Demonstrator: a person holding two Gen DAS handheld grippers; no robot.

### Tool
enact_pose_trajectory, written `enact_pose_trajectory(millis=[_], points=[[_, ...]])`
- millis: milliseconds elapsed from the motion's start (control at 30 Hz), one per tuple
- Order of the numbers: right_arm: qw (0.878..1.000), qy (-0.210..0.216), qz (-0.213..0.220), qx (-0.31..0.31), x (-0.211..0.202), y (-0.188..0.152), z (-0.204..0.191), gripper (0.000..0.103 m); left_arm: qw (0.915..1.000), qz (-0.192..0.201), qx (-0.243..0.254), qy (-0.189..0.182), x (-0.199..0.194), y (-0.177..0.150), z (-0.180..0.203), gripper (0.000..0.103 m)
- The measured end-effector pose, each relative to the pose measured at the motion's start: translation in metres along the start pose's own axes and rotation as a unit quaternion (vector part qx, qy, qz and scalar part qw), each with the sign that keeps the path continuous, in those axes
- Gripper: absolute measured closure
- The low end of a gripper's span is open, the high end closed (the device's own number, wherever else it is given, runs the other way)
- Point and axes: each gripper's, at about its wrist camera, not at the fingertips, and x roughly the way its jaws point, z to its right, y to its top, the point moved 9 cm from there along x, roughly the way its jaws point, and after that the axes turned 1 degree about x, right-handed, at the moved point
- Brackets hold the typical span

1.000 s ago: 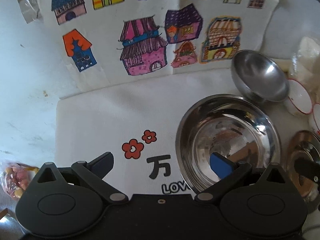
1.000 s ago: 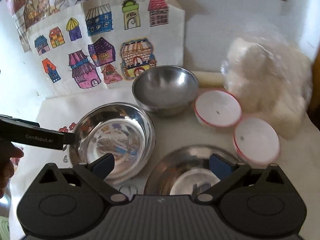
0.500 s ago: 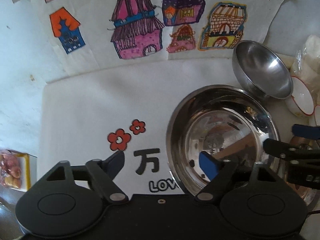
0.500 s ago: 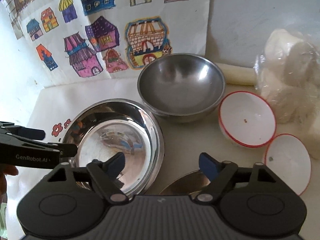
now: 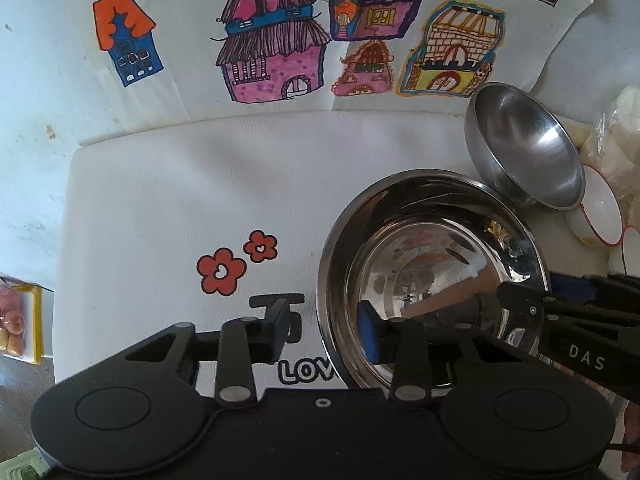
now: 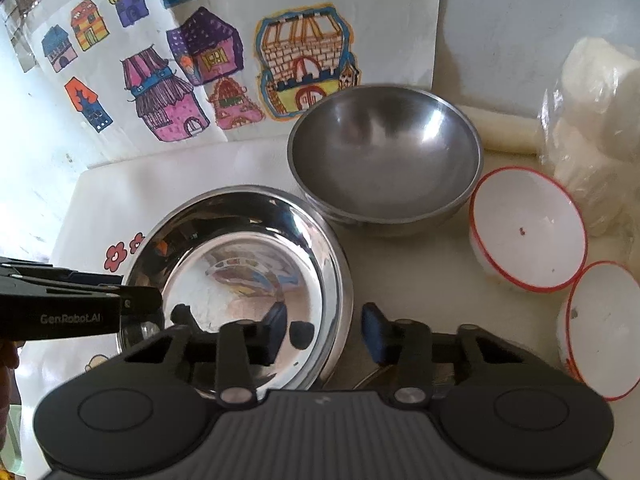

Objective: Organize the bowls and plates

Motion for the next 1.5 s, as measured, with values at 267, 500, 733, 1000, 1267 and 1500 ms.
enact_pose_trajectory(millis=[267, 500, 733, 1000, 1267, 1500], points=[[1.0, -0.003, -0.011, 0.021, 0.005, -0.001, 0.01, 0.087, 1.0, -0.006, -0.002, -0.007, 0.002, 0.0, 0.002, 0.088], [1.0, 0.006, -0.01, 0.028, 0.001, -0.004, 0.008, 0.089, 1.0, 0.0, -0.006, -0.006, -0.006, -0.001, -0.004, 0.09], [1.0, 0.016, 0.002, 0.026, -0.015, -0.007, -0.002, 0.09, 0.9999, 0.012, -0.001, -0.009, -0.024, -0.003, -0.008, 0.09], [0.999, 0.02, 0.018, 0.031, -0.044, -0.019, -0.007, 0.09, 0.9992, 0.028, 0.014, -0.026, -0.047, -0.011, -0.003, 0.09], [0.998, 0.017, 0.036, 0.048, -0.084, -0.044, -0.013, 0.09, 0.9974, 0.036, 0.04, -0.048, -0.074, -0.035, 0.005, 0.09], [0.997, 0.01, 0.039, 0.067, -0.111, -0.078, -0.015, 0.09, 0.9945, 0.016, 0.074, -0.072, -0.078, -0.065, 0.016, 0.089]])
